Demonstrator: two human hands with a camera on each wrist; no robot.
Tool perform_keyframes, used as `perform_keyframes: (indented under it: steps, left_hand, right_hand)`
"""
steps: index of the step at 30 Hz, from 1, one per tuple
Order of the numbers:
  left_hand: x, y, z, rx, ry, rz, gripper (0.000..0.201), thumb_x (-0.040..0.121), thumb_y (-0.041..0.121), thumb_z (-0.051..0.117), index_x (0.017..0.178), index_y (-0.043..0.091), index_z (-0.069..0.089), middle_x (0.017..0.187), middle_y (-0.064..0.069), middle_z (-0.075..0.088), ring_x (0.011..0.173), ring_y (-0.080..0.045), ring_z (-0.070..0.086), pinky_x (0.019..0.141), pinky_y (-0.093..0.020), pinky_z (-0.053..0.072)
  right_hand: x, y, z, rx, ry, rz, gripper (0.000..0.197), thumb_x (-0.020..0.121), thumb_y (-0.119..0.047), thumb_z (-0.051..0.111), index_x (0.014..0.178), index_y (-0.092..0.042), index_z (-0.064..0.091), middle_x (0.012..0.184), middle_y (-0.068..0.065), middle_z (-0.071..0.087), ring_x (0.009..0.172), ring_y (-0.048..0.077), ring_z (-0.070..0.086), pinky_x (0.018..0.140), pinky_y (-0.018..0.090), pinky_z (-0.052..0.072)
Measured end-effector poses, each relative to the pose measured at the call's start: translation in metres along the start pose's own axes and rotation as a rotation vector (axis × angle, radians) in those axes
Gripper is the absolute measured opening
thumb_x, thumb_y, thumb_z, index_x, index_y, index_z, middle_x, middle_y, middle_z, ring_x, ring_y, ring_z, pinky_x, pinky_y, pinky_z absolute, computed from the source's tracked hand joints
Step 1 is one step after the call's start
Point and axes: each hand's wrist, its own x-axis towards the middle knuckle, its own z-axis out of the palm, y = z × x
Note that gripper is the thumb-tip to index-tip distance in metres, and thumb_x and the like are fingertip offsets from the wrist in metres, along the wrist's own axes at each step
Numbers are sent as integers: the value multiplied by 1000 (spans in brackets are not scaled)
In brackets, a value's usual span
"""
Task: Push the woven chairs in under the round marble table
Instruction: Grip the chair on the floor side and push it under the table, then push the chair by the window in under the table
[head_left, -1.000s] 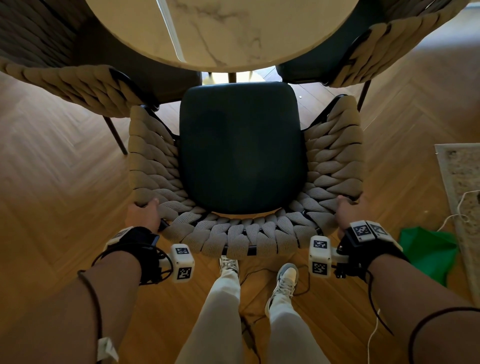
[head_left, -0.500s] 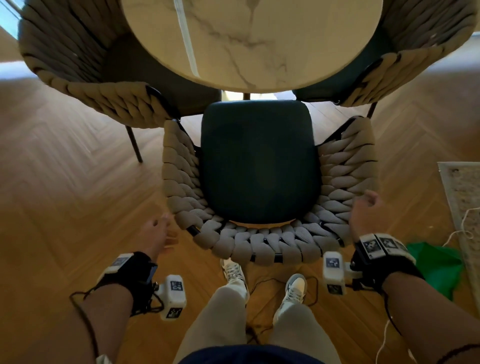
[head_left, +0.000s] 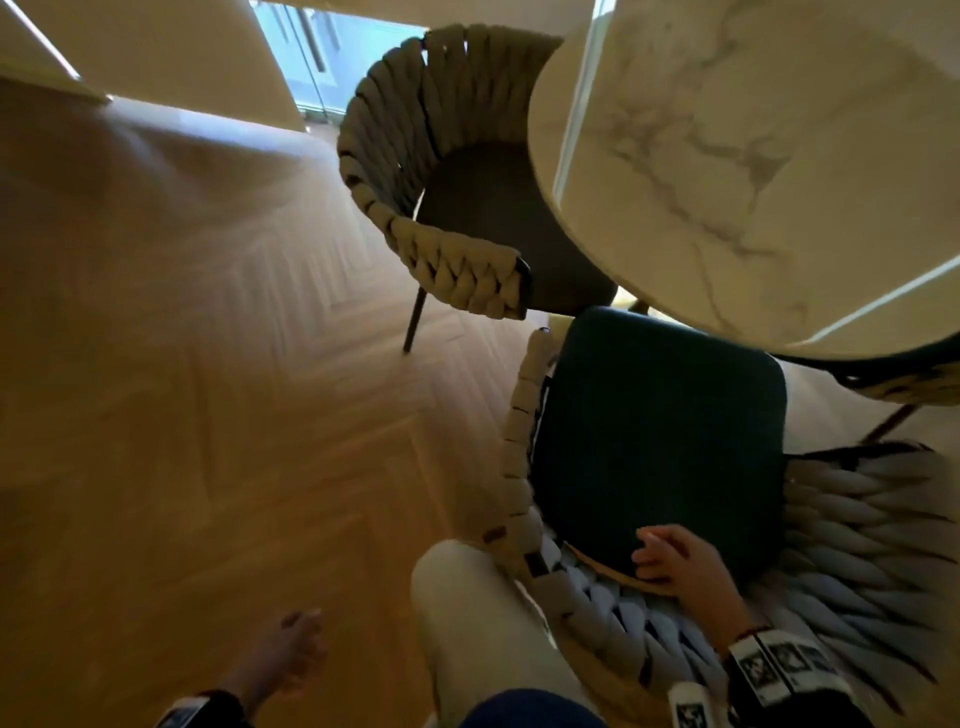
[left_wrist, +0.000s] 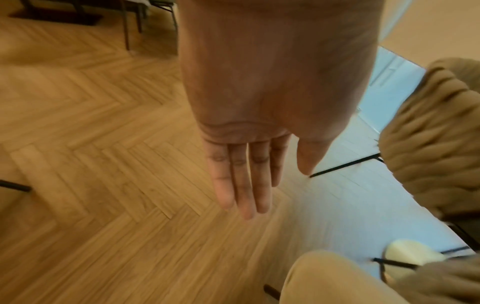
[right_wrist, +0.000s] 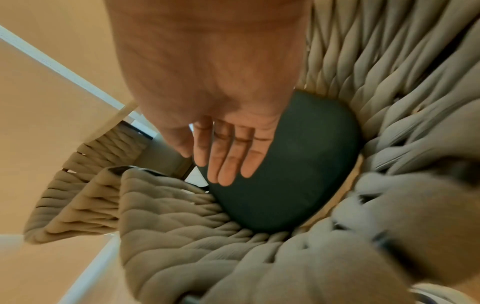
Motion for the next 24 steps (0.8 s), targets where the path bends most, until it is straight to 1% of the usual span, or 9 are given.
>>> perform_keyframes:
  steps: [3,7,12,15,17,19,21,22,24]
  left_hand:
    - [22,3,-34,-37,43,-23,27,100,17,55,84,-3,63,59,-17,67,57,-27,57,55,-28,42]
    - [63,31,-81,40,94,-10,24,98,14,58,81,-2,66,57,-15,71,56,-27,63,53,-27,46]
    - [117,92,-147,141,93,-29,23,95,17,63,83,-1,71,87,-23,74,84,-35,67,81,-40,52]
    - [136,155,-191,115,85,-6,23,95,11,61,83,-8,66,74,-20,66,66,-29,59,61,-35,54]
    - [149,207,-214,59,62,6,26,97,19,61,96,-6,65,74,-20,69,66,-30,62,62,-41,54]
    - [156,266,-232,8,67,31,26,99,22,57,101,-3,62,76,-20,68,69,-31,61,62,-37,47]
    - [169,323,-246,18,53,110,25,101,19,52,103,-5,59,78,-20,66,69,-32,60,62,-35,44]
    - [168,357,-250,50,55,161,24,102,18,51,102,-5,59,79,-21,65,68,-32,61,62,-34,45]
    - [172,422,-253,31,23,253,21,102,15,49,101,-5,58,77,-21,63,57,-29,64,54,-30,50]
  right_hand:
    - [15,-48,34,43,-18,-14,16,101,-15,47,101,-17,63,95,12,70,87,24,67,69,29,52]
    - [42,-111,90,101,-40,-49,16,101,-17,48,104,-13,64,93,13,70,85,24,68,71,30,54]
    - [87,-178,139,24,-39,18,10,96,-20,55,101,-17,63,101,9,67,93,24,64,87,43,54]
    - [94,-221,152,27,-5,71,9,98,-17,54,93,-16,62,101,19,68,81,22,63,79,44,53]
    - [98,-247,157,-4,-33,118,11,99,-18,52,94,-18,62,102,15,68,82,20,63,82,44,53]
    - [104,-270,162,-77,-71,201,13,99,-20,51,100,-19,64,105,6,66,93,19,62,89,41,49]
    - [116,-291,169,-51,-67,243,12,97,-17,53,98,-17,65,103,7,66,94,23,63,91,43,50]
    - [123,-301,173,-16,-53,248,12,97,-15,53,97,-13,65,99,8,67,91,24,64,89,44,52]
    - [137,-324,183,122,26,239,13,99,-9,50,92,-5,60,86,10,66,75,23,63,70,37,53]
